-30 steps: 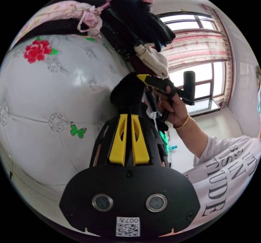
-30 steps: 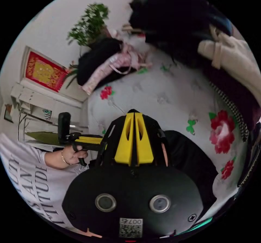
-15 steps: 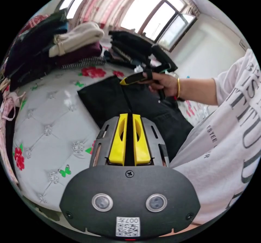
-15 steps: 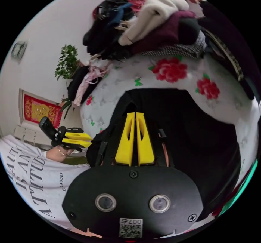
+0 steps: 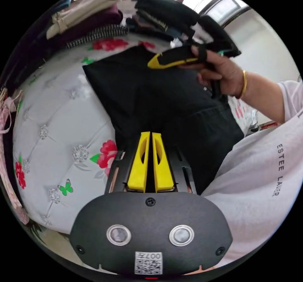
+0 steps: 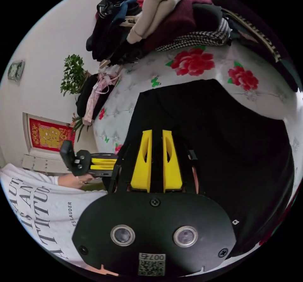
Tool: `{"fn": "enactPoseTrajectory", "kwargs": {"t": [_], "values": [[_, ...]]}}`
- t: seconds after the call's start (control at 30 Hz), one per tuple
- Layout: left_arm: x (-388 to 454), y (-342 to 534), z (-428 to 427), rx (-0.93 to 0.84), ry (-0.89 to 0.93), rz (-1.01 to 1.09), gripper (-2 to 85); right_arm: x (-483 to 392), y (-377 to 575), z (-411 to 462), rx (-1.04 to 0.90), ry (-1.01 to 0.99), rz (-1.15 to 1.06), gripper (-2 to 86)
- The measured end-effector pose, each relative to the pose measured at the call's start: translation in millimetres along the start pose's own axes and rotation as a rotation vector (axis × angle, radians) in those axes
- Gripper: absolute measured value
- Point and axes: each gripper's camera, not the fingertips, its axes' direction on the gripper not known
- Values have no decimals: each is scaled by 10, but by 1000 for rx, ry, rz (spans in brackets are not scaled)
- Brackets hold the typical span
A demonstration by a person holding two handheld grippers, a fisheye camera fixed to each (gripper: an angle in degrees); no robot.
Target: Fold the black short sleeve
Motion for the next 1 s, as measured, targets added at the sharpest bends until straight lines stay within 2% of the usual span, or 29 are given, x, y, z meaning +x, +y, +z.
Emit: {"fn": "enactPoseTrajectory", "kwargs": {"t": [0.13, 0.23, 0.3, 0.4, 0.57, 0.73, 0.83, 0.93, 1.0], "values": [[-136, -48, 154, 5, 44, -16, -2, 27, 428, -511, 75, -1, 35, 69], [-139, -169, 206, 32, 45, 45, 10, 210, 1049, -1158, 199, 109, 157, 71], [-128, -348, 290, 30, 75, 94, 27, 466, 1734, -1709, 347, 212, 373, 69], [-37, -820, 513, 26, 145, 220, 50, 802, 2650, -2186, 514, 263, 684, 66], [437, -2016, 1138, -22, 264, 491, 81, 1089, 3557, -2467, 747, 116, 900, 60], [999, -2904, 1991, -127, 254, 653, 90, 1256, 3728, -2392, 810, -61, 933, 49], [1234, -3269, 2552, -196, 271, 694, 99, 1286, 3730, -2310, 745, -131, 925, 26], [1327, -3450, 3103, -303, 296, 721, 107, 993, 3776, -2428, 760, -44, 792, 7], [1334, -3465, 3375, -349, 309, 734, 107, 631, 3770, -2531, 720, 93, 628, 2]]}}
